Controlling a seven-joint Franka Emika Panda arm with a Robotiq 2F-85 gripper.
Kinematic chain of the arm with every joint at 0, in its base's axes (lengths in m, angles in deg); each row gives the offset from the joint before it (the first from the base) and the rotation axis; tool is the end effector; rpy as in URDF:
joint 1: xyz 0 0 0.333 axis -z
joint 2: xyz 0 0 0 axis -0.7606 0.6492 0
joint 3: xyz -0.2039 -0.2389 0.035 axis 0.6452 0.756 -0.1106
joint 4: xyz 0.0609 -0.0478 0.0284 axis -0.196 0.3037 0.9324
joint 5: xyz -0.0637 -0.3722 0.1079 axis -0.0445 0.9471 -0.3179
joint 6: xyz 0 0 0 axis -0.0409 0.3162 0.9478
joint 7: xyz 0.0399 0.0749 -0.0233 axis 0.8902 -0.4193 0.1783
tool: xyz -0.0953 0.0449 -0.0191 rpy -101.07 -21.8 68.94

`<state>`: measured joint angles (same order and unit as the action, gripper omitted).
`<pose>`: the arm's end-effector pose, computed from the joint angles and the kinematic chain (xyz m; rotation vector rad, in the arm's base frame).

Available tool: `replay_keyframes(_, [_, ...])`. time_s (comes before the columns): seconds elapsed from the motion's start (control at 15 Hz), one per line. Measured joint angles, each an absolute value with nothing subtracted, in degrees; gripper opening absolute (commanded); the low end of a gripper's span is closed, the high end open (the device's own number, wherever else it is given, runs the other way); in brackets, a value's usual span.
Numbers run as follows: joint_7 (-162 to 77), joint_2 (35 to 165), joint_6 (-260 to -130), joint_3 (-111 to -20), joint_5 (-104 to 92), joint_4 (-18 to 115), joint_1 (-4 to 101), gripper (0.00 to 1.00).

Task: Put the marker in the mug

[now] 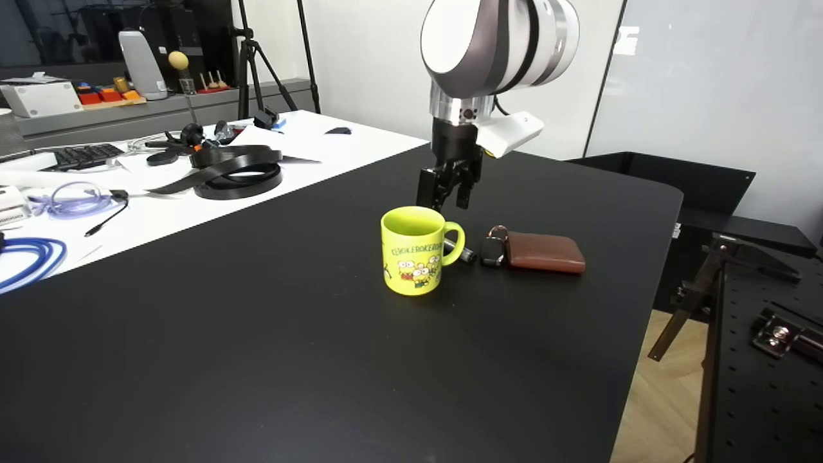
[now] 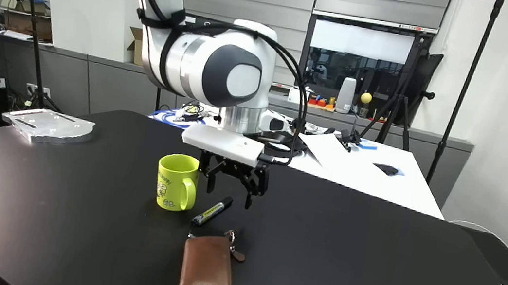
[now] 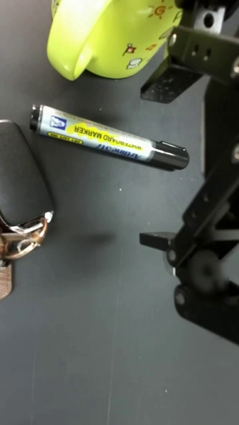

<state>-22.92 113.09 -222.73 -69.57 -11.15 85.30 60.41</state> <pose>0.5292 -0.1055 0.1396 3.1357 0.0477 0.1055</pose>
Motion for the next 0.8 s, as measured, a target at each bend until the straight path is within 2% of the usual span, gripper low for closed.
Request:
replay_keyframes(0.4, [-22.3,115.0,-222.8,-71.1,-11.2,85.2,62.4,1.0])
replay_keyframes(0.47, [-22.2,115.2,-222.8,-71.4,-11.3,85.2,62.7,0.75])
replay_keyframes(0.53, [-22.0,115.4,-222.7,-71.6,-11.3,85.1,62.9,0.74])
replay_keyframes(0.8, [-22.0,115.9,-222.7,-71.9,-11.3,85.0,63.4,0.45])
